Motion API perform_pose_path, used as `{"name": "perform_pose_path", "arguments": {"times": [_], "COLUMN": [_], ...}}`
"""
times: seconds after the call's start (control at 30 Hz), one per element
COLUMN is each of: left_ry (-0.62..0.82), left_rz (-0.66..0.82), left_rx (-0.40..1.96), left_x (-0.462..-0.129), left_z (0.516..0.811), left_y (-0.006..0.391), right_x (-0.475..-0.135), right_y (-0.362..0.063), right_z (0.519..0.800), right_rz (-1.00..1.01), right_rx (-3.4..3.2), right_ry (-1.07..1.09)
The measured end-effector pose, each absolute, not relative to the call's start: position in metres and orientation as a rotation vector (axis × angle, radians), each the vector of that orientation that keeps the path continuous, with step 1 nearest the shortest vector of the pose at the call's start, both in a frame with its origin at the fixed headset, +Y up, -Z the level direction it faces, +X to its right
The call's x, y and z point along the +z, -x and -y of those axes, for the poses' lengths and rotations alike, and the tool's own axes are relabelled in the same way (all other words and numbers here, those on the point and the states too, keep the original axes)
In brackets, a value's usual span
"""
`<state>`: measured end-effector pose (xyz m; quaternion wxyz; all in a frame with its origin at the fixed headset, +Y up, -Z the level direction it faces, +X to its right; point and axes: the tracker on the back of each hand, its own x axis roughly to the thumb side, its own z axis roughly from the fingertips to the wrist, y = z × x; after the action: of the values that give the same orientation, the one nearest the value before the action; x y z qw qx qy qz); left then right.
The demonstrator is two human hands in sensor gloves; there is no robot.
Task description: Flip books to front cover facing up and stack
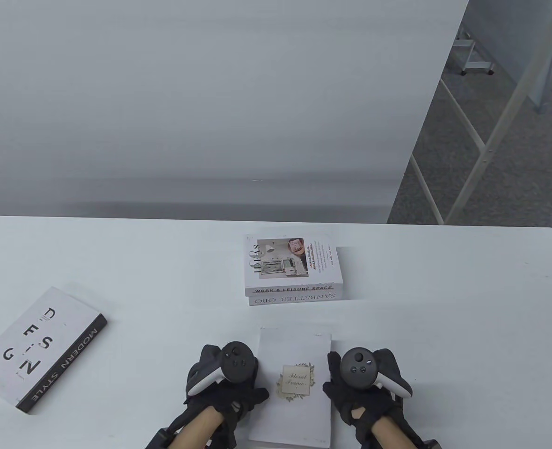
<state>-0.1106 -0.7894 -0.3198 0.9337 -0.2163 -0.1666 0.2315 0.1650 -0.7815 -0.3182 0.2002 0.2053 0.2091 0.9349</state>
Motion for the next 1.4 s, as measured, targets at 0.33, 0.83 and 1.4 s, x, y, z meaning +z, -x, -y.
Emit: {"name": "perform_pose_path", "arguments": {"times": [0.33,0.83,1.4], "left_ry": [0.513,0.45,0.132], "left_rz": [0.333,0.288,0.32], "left_rx": [0.601,0.478,0.11], "left_x": [-0.322,-0.324,-0.329], "left_z": [0.795,0.791,0.74], "left_y": [0.123,0.13,0.13], "right_x": [-0.305,-0.281,-0.287], "right_y": [-0.168,-0.142,-0.152], "right_z": [0.761,0.747,0.752], "right_rz": [-0.289,0.076,0.139], "right_rx": [2.494,2.642,2.692], "right_ry": [-0.673,-0.975,-0.924]}}
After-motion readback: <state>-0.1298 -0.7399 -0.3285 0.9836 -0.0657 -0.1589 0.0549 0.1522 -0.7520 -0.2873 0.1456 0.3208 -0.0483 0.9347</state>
